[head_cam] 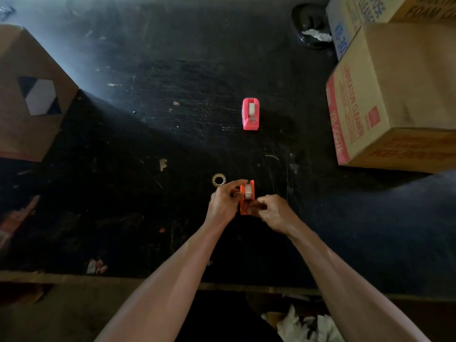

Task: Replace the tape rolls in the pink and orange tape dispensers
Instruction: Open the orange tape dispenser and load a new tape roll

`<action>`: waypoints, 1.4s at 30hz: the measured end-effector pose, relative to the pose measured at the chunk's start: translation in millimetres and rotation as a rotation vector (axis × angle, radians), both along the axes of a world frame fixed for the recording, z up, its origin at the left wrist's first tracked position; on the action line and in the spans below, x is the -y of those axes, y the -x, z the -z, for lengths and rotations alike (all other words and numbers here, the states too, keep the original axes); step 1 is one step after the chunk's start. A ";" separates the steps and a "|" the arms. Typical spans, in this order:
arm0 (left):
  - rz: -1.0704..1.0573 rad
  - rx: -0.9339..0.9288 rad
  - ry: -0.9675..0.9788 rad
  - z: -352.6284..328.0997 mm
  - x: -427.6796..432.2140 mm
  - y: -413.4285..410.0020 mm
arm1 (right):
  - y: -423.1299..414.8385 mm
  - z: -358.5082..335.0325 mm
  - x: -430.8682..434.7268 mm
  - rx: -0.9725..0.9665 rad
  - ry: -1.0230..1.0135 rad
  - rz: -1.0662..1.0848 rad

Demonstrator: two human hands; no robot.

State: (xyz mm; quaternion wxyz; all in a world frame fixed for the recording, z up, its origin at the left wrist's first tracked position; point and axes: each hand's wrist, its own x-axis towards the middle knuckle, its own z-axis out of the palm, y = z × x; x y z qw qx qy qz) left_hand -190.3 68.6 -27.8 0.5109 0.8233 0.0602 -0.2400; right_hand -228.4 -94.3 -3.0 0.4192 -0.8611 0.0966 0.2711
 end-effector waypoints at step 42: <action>-0.009 0.020 -0.018 -7.3 3.5 2.2 | 63.8 35.0 -34.8 0.585 0.215 0.129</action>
